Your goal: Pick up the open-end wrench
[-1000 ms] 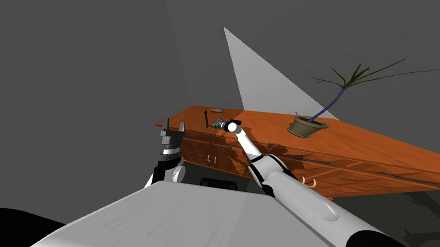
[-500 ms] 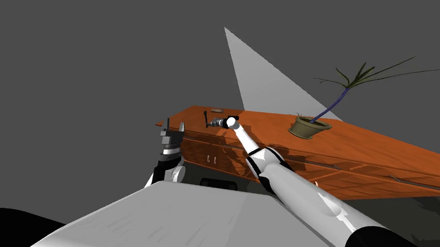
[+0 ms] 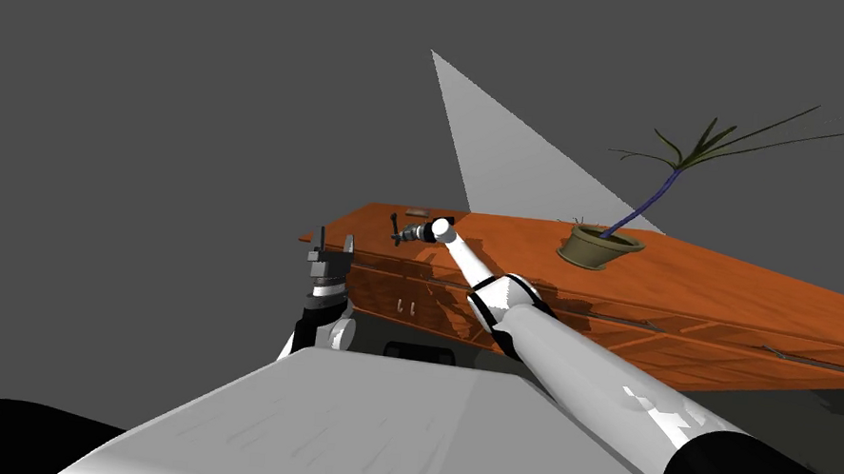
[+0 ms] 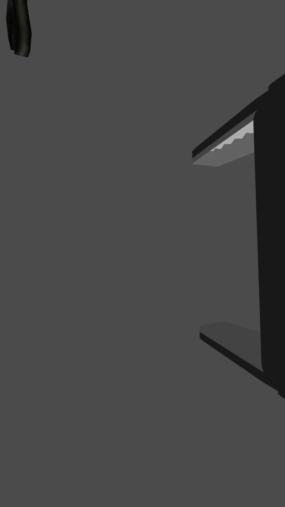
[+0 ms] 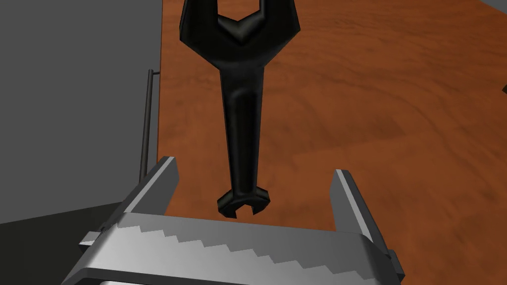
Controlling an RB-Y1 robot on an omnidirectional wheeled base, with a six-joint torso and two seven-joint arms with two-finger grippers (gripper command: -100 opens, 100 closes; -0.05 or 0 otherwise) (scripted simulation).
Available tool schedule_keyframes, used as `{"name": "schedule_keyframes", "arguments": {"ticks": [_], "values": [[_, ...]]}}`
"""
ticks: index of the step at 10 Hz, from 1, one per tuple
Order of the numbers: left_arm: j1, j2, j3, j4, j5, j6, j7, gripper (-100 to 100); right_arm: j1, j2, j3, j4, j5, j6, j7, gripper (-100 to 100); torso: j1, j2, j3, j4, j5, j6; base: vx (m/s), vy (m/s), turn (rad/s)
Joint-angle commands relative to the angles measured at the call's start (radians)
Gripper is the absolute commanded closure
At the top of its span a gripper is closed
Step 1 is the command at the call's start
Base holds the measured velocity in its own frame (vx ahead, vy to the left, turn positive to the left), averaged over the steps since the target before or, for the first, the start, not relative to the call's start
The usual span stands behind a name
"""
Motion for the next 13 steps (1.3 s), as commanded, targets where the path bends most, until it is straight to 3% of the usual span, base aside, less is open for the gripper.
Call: {"name": "schedule_keyframes", "arguments": {"ticks": [1,2,3,4,5,8,13], "values": [[0.000,0.000,0.000,0.000,0.000,0.000,0.000,0,0.000,0.000,0.000,0.000,0.000,0.000,0.000,0,0.000,0.000,0.000,0.000,0.000,0.000,0.000,0.000,0.000],[0.000,0.000,0.000,0.000,0.000,0.000,0.000,0,-0.005,0.005,-0.025,0.018,0.050,-0.025,-0.033,-100,0.000,0.000,0.000,0.000,0.000,0.000,-0.014,-0.065,0.388],[0.000,0.000,0.000,0.000,0.000,0.000,0.000,0,-0.005,0.005,-0.025,0.018,0.056,-0.025,-0.033,-100,-0.003,0.001,0.001,0.000,0.000,-0.001,-0.013,-0.098,0.198],[0.000,0.000,0.000,0.000,0.000,0.000,0.000,0,-0.011,0.011,-0.050,0.036,0.098,-0.049,-0.067,-100,-0.005,0.002,0.001,0.000,-0.001,0.000,0.008,-0.120,0.364],[0.000,0.000,0.000,0.000,0.000,0.000,0.000,0,-0.011,0.011,-0.050,0.036,0.111,-0.049,-0.067,-100,-0.007,0.001,0.001,0.000,-0.001,-0.001,0.006,-0.115,0.161],[0.000,0.000,0.000,0.000,0.000,0.000,0.000,0,-0.022,0.022,-0.101,0.073,0.193,-0.099,-0.128,-100,-0.006,0.000,0.000,0.000,-0.001,0.000,-0.005,-0.104,0.270],[0.000,0.000,0.000,0.000,0.000,0.000,0.000,0,-0.033,0.032,-0.151,0.109,0.334,-0.148,-0.201,-100,-0.005,0.001,0.001,0.000,-0.001,0.000,-0.024,-0.093,0.244]]}}
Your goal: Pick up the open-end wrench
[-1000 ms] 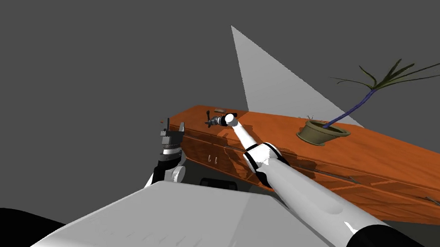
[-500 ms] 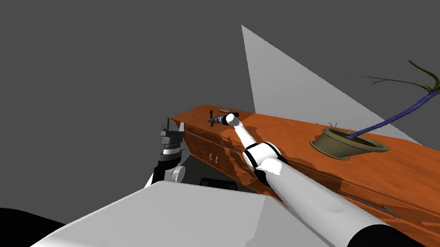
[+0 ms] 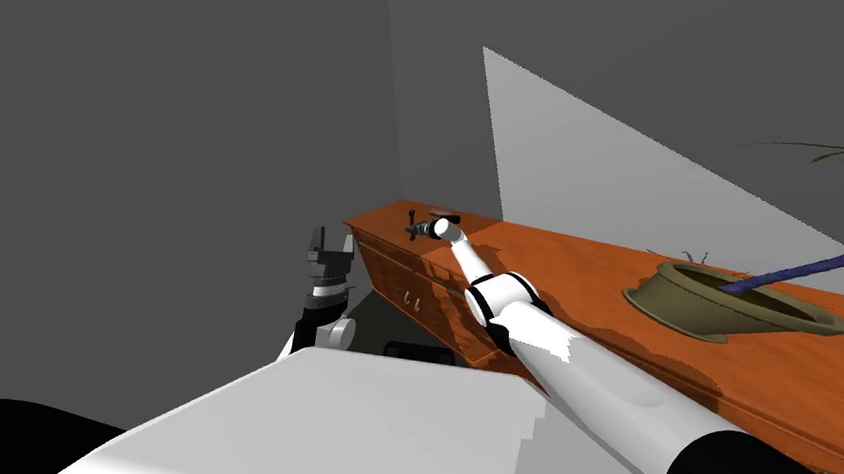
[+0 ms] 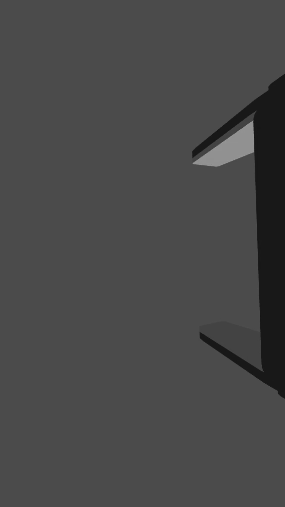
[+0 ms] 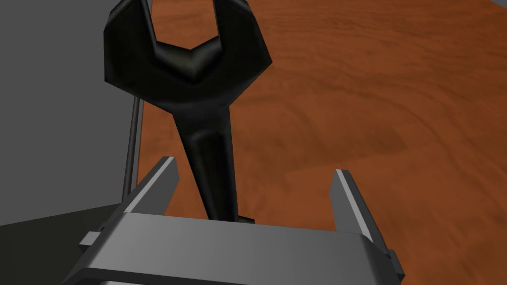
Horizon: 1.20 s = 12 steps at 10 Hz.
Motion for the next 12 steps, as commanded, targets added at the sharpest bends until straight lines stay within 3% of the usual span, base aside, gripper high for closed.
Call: {"name": "schedule_keyframes", "arguments": {"ticks": [1,8,9,10,12], "values": [[0.000,0.000,0.000,0.000,0.000,0.000,0.000,0,-0.004,0.007,-0.028,0.015,0.050,-0.028,-0.045,-100,0.000,0.000,0.000,0.000,0.000,0.000,-0.038,-0.116,0.340],[0.000,0.000,0.000,0.000,0.000,0.000,0.000,0,-0.020,0.023,-0.103,0.070,0.242,-0.102,-0.146,-100,0.000,0.003,0.002,0.001,0.000,-0.001,-0.065,-0.084,0.241],[0.000,0.000,0.000,0.000,0.000,0.000,0.000,0,-0.019,0.023,-0.099,0.066,0.227,-0.097,-0.143,-100,0.000,0.002,0.001,0.001,0.000,0.000,-0.020,-0.023,0.036],[0.000,0.000,0.000,0.000,0.000,0.000,0.000,0,-0.020,0.023,-0.100,0.067,0.230,-0.099,-0.145,100,0.003,0.000,0.000,0.000,0.000,0.000,-0.005,-0.005,-0.007],[0.000,0.000,0.000,0.000,0.000,0.000,0.000,0,-0.020,0.023,-0.101,0.066,0.229,-0.099,-0.146,100,0.006,-0.002,-0.001,0.000,0.002,0.000,-0.002,-0.002,0.001]]}}
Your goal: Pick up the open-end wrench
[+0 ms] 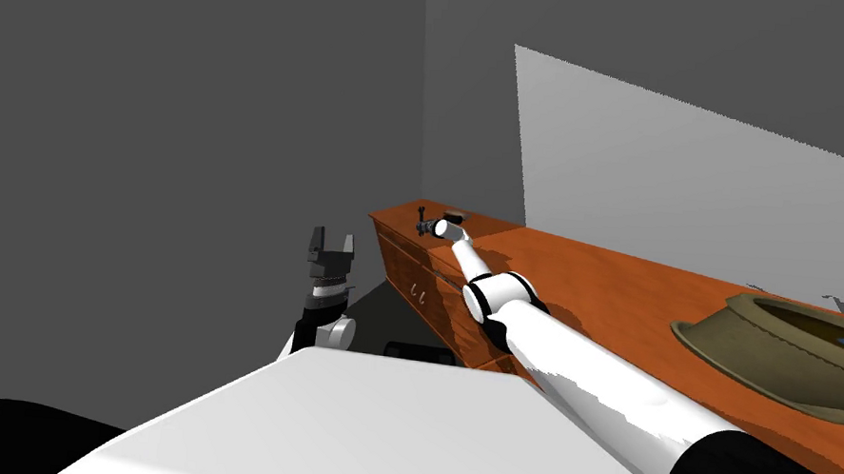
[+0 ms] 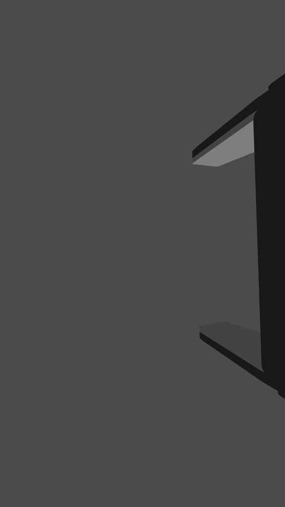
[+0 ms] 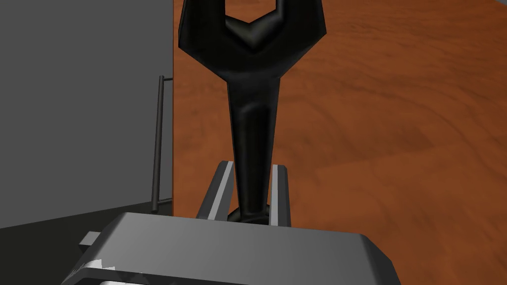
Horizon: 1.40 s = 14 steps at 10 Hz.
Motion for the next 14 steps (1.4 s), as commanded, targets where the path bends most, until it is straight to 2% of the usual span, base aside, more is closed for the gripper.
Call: {"name": "schedule_keyframes", "arguments": {"ticks": [1,2,3,4,5,6,7,8,9,10,11,12,13,14], "values": [[0.000,0.000,0.000,0.000,0.000,0.000,0.000,0,0.000,0.000,0.000,0.000,0.000,0.000,0.000,100,0.000,0.000,0.000,0.000,0.000,0.000,0.000,0.000,0.000],[0.000,0.000,0.000,0.000,0.000,0.000,0.000,0,0.000,0.000,0.000,0.000,0.000,0.000,0.000,100,0.000,0.000,0.000,0.000,0.000,0.000,0.000,0.000,0.000],[0.000,0.000,0.000,0.000,0.000,0.000,0.000,0,0.000,0.000,0.000,0.000,0.000,0.000,0.000,0,0.000,-0.001,0.000,0.000,0.000,0.000,0.000,0.000,0.000],[0.000,0.000,0.000,0.000,0.000,0.000,0.000,0,0.005,-0.006,0.022,-0.014,-0.042,0.022,0.034,100,0.000,-0.001,-0.001,0.000,0.000,0.000,0.068,0.072,-0.243],[0.000,0.000,0.000,0.000,0.000,0.000,0.000,0,0.005,-0.006,0.022,-0.014,-0.042,0.022,0.034,100,0.003,-0.004,-0.002,0.000,0.000,0.002,0.083,0.098,-0.293],[0.000,0.000,0.000,0.000,0.000,0.000,0.000,0,0.011,-0.012,0.048,-0.032,-0.092,0.047,0.067,100,0.004,-0.006,-0.003,-0.001,0.000,0.002,0.100,0.116,-0.362],[0.000,0.000,0.000,0.000,0.000,0.000,0.000,0,0.011,-0.012,0.048,-0.032,-0.098,0.047,0.067,100,0.005,-0.007,-0.004,-0.001,0.001,0.002,0.067,0.079,-0.235],[0.000,0.000,0.000,0.000,0.000,0.000,0.000,0,0.017,-0.017,0.073,-0.050,-0.133,0.071,0.101,100,0.004,-0.006,-0.004,-0.002,0.001,0.001,0.061,0.071,-0.328],[0.000,0.000,0.000,0.000,0.000,0.000,0.000,0,0.017,-0.017,0.073,-0.050,-0.154,0.071,0.101,100,0.003,-0.006,-0.004,-0.001,0.000,0.002,0.061,0.058,-0.189],[0.000,0.000,0.000,0.000,0.000,0.000,0.000,0,0.022,-0.023,0.098,-0.069,-0.194,0.096,0.134,100,0.002,-0.006,-0.004,-0.002,0.000,0.001,0.043,0.083,-0.287],[0.000,0.000,0.000,0.000,0.000,0.000,0.000,0,0.022,-0.023,0.098,-0.069,-0.209,0.096,0.134,100,0.003,-0.005,-0.003,-0.001,0.000,0.002,0.037,0.082,-0.182],[0.000,0.000,0.000,0.000,0.000,0.000,0.000,0,0.028,-0.028,0.123,-0.087,-0.249,0.120,0.168,100,0.003,-0.004,-0.003,-0.001,0.000,0.000,0.032,0.112,-0.325],[0.000,0.000,0.000,0.000,0.000,0.000,0.000,0,0.028,-0.028,0.123,-0.087,-0.265,0.120,0.168,100,0.005,-0.004,-0.002,-0.001,0.001,0.001,0.024,0.104,-0.202],[0.000,0.000,0.000,0.000,0.000,0.000,0.000,0,0.033,-0.033,0.149,-0.105,-0.313,0.145,0.202,100,0.005,-0.003,-0.002,-0.001,0.001,0.000,0.028,0.111,-0.358]]}}
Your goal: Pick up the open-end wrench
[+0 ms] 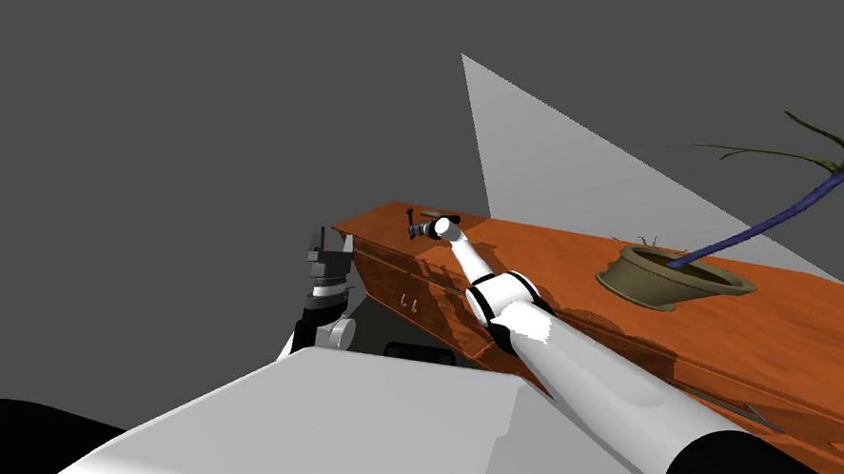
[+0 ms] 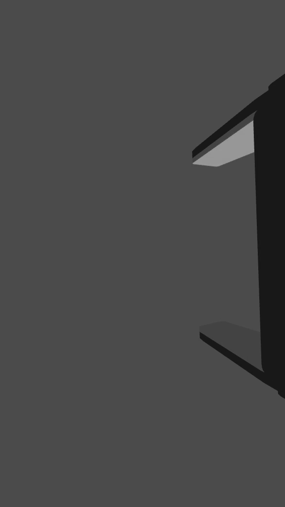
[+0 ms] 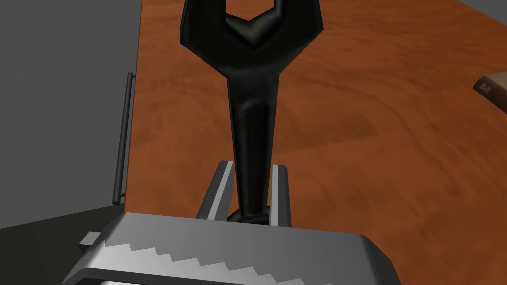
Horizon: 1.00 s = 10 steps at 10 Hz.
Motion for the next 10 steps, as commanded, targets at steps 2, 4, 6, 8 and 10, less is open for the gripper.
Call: {"name": "schedule_keyframes", "arguments": {"ticks": [2,4,6,8,10], "values": [[0.000,0.000,0.000,0.000,0.000,0.000,0.000,0,0.021,-0.002,0.046,-0.053,-0.061,0.040,0.026,100,0.000,0.001,0.000,0.000,0.000,-0.002,0.009,0.095,-0.252],[0.000,0.000,0.000,0.000,0.000,0.000,0.000,0,0.027,-0.007,0.071,-0.072,-0.105,0.065,0.060,100,-0.001,0.001,0.001,0.000,0.000,-0.003,0.015,0.097,-0.262],[0.000,0.000,0.000,0.000,0.000,0.000,0.000,0,0.032,-0.013,0.097,-0.090,-0.153,0.089,0.093,100,0.000,0.000,0.000,0.000,0.000,-0.002,0.013,0.109,-0.253],[0.000,0.000,0.000,0.000,0.000,0.000,0.000,0,0.038,-0.018,0.122,-0.108,-0.204,0.114,0.126,100,0.000,0.001,0.001,0.000,0.000,-0.003,-0.005,0.102,-0.269],[0.000,0.000,0.000,0.000,0.000,0.000,0.000,0,0.031,-0.017,0.117,-0.100,-0.213,0.110,0.118,100,0.001,0.001,0.001,0.001,0.000,-0.003,0.002,0.072,-0.095]]}}
